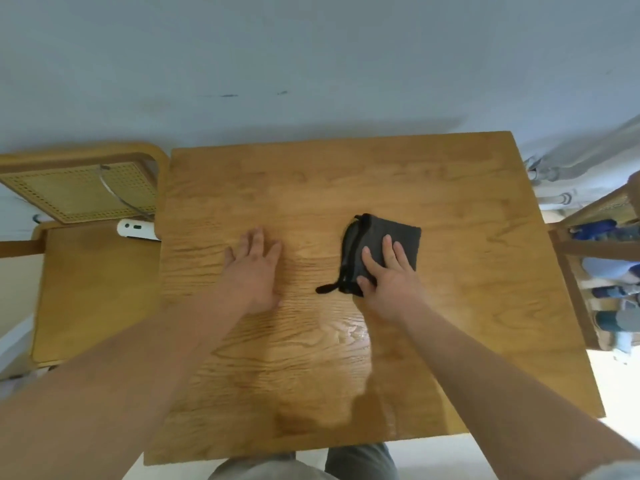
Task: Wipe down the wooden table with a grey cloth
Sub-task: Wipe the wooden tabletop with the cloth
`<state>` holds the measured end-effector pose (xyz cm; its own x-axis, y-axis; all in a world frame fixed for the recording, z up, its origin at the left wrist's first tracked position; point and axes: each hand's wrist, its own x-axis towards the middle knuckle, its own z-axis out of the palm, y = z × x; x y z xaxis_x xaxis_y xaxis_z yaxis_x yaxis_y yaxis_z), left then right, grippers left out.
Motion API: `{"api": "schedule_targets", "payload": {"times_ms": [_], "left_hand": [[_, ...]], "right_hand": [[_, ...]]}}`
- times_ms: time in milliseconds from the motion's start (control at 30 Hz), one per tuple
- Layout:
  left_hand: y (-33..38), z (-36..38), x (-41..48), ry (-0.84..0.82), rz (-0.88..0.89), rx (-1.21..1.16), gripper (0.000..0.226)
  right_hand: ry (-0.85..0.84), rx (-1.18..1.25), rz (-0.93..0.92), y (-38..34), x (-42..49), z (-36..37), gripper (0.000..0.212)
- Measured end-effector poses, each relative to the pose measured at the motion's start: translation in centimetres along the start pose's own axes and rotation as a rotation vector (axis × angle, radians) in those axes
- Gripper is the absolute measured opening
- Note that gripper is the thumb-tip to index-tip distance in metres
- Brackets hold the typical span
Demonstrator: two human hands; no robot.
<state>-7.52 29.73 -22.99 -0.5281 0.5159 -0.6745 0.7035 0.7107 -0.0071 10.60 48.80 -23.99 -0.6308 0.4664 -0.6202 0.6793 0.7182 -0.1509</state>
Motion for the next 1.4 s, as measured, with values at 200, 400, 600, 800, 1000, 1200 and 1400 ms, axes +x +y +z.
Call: {"api": "schedule_targets", "payload": {"times_ms": [200,400,600,800,1000,1200,1400], "left_hand": [[-0.2,-0.4,1.2,-0.06,-0.096,-0.107,0.14],[0.0,-0.9,2.0,-0.078,-0.14,-0.123,0.143],[-0.2,-1.7,1.8,-0.119,-0.145,-0.157,0.141],[-0.2,-1.9,2.1,-0.152,-0.163,-0.179,0.14],[-0.1,-1.7,2.0,-0.151,-0.166,-0.177,0.139],[0.0,-2.1,2.2,-0.162,-0.184,-0.202,0.139],[-0.1,-1.8,2.1,-0.16,-0.182,-0.221,0.139]], "right_hand": [[0.07,0.049,0.087,-2.4,3.9,-2.5,0.063],[0.028,-0.165,-0.294,-5.8,1.6,0.5,0.062],[-0.063,-0.276,-0.414,-2.2,9.3,-7.6,0.063],[0.104,-0.124,-0.115,-5.6,13.8,-8.8,0.064],[0.043,-0.311,-0.511,-2.9,12.3,-9.2,0.061],[0.053,-0.151,-0.14,-0.5,18.0,-14.2,0.065],[0.212,-0.102,-0.048,-4.0,15.4,-9.6,0.064]]}}
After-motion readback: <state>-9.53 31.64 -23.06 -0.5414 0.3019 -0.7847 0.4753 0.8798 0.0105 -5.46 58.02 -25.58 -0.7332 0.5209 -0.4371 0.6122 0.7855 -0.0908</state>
